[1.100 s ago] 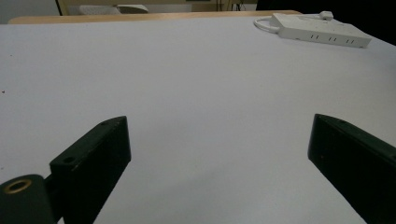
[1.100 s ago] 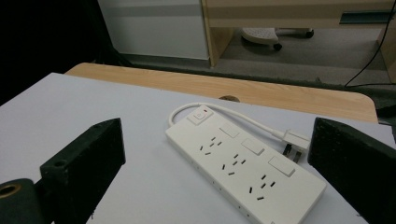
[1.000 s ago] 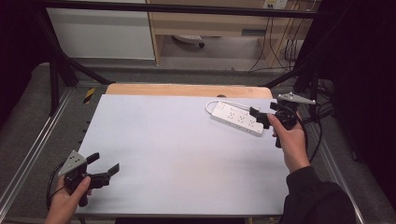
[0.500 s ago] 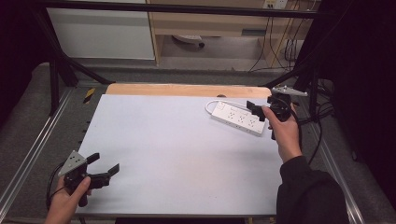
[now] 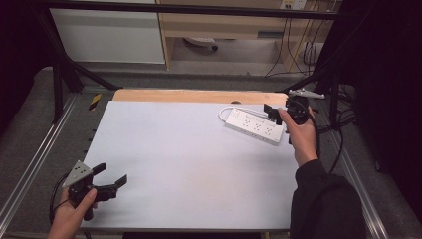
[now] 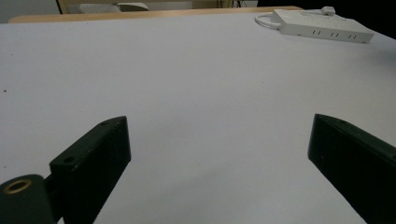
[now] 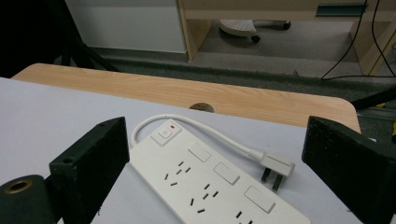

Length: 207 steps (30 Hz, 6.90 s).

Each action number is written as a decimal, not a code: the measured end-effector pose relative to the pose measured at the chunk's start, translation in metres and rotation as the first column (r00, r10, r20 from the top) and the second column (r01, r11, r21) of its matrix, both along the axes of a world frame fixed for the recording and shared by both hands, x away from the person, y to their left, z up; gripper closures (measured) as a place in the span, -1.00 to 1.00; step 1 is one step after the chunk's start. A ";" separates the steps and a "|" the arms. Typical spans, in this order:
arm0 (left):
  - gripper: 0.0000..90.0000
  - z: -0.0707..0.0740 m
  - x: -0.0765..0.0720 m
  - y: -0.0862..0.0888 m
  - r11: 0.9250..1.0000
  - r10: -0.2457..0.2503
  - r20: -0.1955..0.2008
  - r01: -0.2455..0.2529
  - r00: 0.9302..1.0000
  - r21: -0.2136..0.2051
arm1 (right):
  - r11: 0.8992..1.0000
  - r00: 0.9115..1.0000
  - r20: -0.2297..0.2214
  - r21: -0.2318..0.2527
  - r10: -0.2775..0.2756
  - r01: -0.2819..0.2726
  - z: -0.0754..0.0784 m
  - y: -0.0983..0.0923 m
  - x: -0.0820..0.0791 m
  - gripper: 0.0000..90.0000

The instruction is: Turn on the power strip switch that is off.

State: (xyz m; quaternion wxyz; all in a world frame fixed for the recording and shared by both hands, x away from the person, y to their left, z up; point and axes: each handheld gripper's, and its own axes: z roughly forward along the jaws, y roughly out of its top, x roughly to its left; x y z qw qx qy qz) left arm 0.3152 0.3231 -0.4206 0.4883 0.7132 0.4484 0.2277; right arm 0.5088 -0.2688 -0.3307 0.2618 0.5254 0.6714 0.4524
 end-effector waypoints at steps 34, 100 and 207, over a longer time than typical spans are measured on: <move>-0.87 -0.001 0.001 -0.001 1.000 -0.010 -0.005 0.010 1.000 0.011 | 1.000 0.997 -0.072 -0.010 -0.030 0.029 -0.042 0.014 0.043 -0.53; -0.86 -0.002 0.001 -0.003 0.999 -0.030 -0.011 0.031 0.999 0.025 | 0.998 0.996 -0.068 0.009 -0.055 0.056 -0.108 0.060 0.072 1.00; -0.87 -0.003 0.001 -0.004 0.998 -0.042 -0.016 0.043 0.999 0.036 | 0.996 0.993 -0.082 0.019 -0.090 0.092 -0.112 0.064 0.074 1.00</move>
